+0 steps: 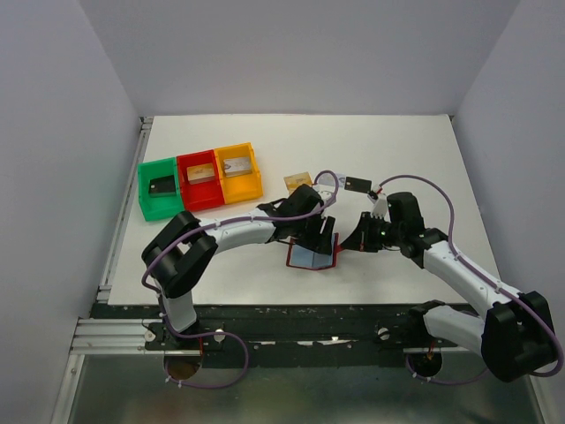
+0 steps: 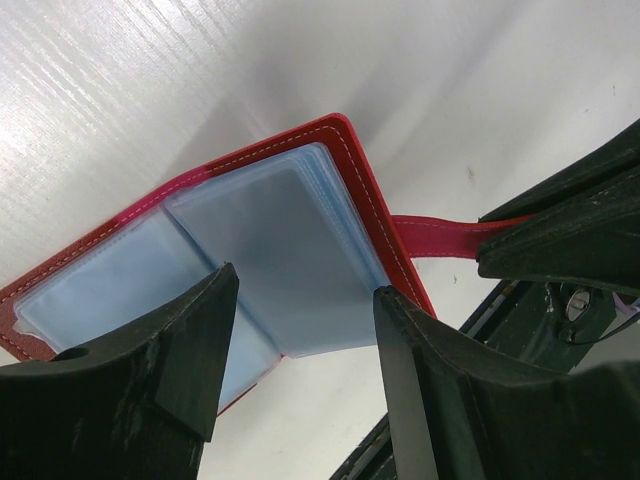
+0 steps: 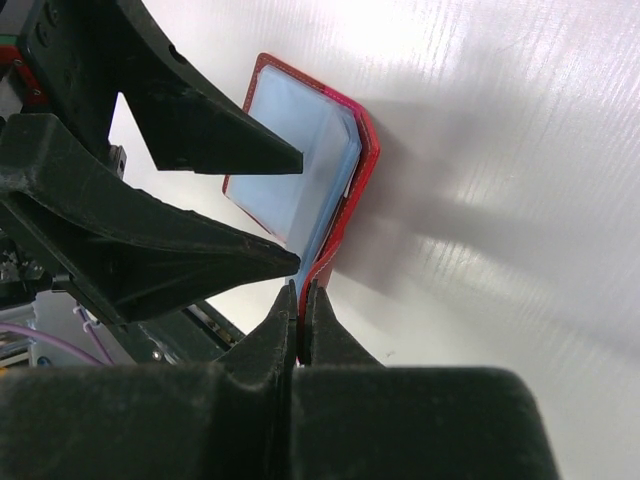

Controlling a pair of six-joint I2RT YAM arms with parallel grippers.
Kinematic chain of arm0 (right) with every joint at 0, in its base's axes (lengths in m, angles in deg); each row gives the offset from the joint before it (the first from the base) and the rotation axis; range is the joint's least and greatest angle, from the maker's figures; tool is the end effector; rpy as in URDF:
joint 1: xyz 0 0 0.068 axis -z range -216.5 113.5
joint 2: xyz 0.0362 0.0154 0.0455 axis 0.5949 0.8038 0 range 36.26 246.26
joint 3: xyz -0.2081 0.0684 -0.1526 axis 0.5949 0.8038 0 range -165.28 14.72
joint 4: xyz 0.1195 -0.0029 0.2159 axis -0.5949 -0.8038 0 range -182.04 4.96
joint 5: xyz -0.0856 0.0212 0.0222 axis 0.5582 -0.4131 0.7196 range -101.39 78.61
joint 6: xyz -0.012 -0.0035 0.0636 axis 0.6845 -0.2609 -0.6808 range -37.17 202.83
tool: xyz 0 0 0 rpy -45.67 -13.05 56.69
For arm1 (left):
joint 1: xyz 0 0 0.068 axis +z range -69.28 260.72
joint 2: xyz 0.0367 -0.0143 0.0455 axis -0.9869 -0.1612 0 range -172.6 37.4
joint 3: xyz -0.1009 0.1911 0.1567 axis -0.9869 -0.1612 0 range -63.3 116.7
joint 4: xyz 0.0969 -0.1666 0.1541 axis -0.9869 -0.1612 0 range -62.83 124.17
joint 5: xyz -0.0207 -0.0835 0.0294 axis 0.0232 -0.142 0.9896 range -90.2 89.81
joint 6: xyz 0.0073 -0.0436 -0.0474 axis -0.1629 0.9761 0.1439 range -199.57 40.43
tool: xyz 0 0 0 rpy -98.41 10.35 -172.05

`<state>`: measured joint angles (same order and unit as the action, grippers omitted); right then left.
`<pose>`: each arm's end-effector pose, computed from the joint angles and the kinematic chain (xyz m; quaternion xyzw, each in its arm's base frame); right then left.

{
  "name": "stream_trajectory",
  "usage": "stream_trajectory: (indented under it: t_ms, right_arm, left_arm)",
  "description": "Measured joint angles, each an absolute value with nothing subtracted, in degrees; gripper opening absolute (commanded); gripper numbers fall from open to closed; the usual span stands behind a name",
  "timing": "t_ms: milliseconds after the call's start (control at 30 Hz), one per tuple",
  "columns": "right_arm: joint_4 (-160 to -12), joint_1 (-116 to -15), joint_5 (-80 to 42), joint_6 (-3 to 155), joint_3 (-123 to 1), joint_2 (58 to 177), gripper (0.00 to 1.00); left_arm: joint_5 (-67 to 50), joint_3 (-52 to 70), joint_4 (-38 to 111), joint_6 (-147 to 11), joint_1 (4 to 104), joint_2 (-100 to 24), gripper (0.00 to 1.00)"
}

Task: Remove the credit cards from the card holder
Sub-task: Remove the credit card from the card holder.

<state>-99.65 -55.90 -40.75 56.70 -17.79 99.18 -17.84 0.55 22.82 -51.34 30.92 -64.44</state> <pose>0.1937 0.0945 0.1953 -0.0443 0.8979 0.3591 0.2506 0.2272 -0.2926 0.1793 0.2258 0.9003 -0.3279 0.1762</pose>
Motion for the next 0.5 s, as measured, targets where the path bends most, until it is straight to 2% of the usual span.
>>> stream_trajectory:
  t_ms: [500]
  right_arm:
    - [-99.6,-55.9,-41.3,56.7,-17.8,99.2,0.0]
  left_arm:
    - [-17.8,1.0,22.0,-51.7,30.7,-64.9,0.74]
